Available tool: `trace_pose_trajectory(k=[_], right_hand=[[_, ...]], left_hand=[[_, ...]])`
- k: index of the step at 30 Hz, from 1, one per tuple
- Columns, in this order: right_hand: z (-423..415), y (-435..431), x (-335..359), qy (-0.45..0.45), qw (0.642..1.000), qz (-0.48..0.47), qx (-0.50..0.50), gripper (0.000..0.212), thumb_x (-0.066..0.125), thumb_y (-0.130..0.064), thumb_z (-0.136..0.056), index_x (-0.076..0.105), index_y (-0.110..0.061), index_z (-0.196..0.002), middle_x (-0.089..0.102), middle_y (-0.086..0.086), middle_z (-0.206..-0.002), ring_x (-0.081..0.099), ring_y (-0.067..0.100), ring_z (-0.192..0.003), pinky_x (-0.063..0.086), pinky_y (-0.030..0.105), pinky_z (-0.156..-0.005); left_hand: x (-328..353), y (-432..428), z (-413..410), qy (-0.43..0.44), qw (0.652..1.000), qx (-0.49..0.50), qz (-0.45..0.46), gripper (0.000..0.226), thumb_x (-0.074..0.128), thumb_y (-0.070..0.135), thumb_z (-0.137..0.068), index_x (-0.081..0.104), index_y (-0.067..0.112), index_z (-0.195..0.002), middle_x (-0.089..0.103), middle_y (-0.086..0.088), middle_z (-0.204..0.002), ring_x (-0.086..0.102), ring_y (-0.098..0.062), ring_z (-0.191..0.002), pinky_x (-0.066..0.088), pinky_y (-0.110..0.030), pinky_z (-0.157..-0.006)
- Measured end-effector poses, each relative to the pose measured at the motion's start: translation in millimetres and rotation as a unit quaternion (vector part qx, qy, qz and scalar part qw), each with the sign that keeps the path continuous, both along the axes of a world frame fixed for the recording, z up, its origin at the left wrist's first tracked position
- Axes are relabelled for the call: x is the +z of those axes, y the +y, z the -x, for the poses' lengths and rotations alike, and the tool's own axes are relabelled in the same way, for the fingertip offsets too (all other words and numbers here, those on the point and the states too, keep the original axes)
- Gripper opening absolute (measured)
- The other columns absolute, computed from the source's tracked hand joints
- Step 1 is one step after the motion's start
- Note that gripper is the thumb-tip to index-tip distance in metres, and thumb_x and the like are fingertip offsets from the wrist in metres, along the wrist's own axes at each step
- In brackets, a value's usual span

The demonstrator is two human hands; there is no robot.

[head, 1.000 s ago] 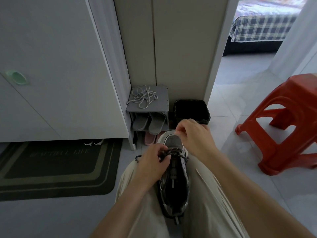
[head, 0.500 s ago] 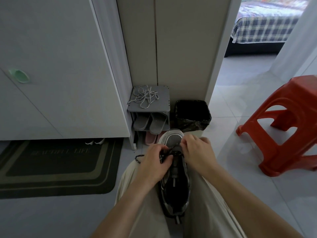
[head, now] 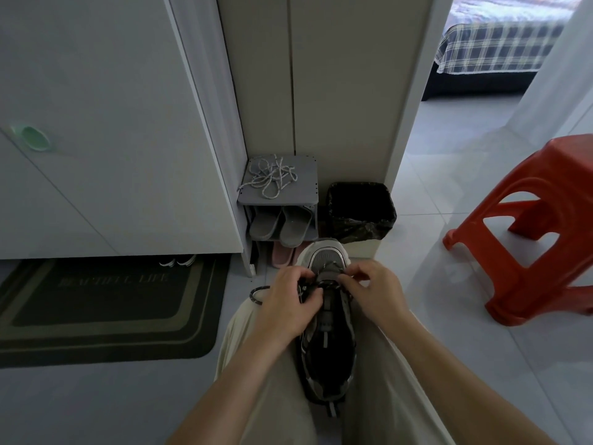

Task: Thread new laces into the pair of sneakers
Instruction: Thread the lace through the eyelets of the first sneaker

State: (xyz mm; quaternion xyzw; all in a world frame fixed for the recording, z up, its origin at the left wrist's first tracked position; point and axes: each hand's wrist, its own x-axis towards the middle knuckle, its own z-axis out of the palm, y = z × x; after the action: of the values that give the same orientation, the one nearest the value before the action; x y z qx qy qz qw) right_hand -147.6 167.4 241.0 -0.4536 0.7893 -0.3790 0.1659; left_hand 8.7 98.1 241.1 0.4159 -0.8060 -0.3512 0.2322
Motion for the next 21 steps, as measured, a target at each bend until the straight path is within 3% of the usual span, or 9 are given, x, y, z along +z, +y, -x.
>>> trace_pose_trajectory(k=[4, 8, 12, 15, 21], right_hand=[[1.0, -12.1, 22.0, 0.044, 0.999, 0.015, -0.012, 0.007, 0.056, -0.025, -0.092, 0.058, -0.019, -0.089, 0.063, -0.003, -0.083, 0.058, 0.013, -0.076, 0.047, 0.03, -0.073], [3.2, -22.7, 37.7, 0.105, 0.994, 0.024, 0.016, 0.01, 0.059, -0.033, -0.09, 0.061, -0.024, -0.089, 0.059, -0.013, -0.082, 0.057, 0.011, -0.076, 0.046, 0.031, -0.079], [3.3, -2.6, 17.5, -0.01, 0.999, -0.035, -0.002, 0.019, 0.07, -0.038, -0.08, 0.063, -0.023, -0.089, 0.063, -0.009, -0.082, 0.059, 0.009, -0.078, 0.05, 0.027, -0.073], [0.8, 5.3, 5.4, -0.038, 0.999, -0.003, -0.008, 0.01, 0.072, -0.03, -0.08, 0.065, -0.023, -0.079, 0.064, -0.007, -0.076, 0.061, 0.014, -0.076, 0.049, 0.028, -0.07], [7.1, -5.5, 13.8, 0.021, 1.0, 0.015, -0.015, 0.008, 0.066, -0.025, -0.085, 0.065, -0.019, -0.08, 0.065, -0.005, -0.079, 0.06, 0.014, -0.077, 0.049, 0.03, -0.07]], left_hand=[[-0.3, 1.9, 0.6, 0.008, 1.0, -0.009, -0.006, 0.026, 0.063, 0.031, -0.087, 0.053, 0.027, -0.111, 0.046, 0.018, -0.106, 0.046, 0.009, -0.095, 0.033, 0.002, -0.073], [0.9, 1.7, -1.6, 0.003, 1.0, -0.004, -0.005, 0.026, 0.062, 0.032, -0.087, 0.051, 0.027, -0.11, 0.041, 0.023, -0.101, 0.045, 0.01, -0.091, 0.035, 0.0, -0.071], [0.8, 0.1, -1.2, -0.001, 1.0, -0.001, 0.003, 0.029, 0.063, 0.032, -0.087, 0.053, 0.024, -0.113, 0.044, 0.018, -0.105, 0.045, 0.006, -0.095, 0.034, 0.002, -0.071], [0.5, 0.3, -1.0, -0.003, 1.0, -0.002, 0.002, 0.031, 0.063, 0.033, -0.087, 0.051, 0.024, -0.114, 0.044, 0.017, -0.108, 0.044, 0.006, -0.097, 0.034, -0.001, -0.071], [1.0, 1.4, -0.4, -0.011, 1.0, -0.002, -0.003, 0.033, 0.062, 0.033, -0.088, 0.051, 0.022, -0.117, 0.044, 0.015, -0.108, 0.045, 0.003, -0.097, 0.034, -0.002, -0.07]])
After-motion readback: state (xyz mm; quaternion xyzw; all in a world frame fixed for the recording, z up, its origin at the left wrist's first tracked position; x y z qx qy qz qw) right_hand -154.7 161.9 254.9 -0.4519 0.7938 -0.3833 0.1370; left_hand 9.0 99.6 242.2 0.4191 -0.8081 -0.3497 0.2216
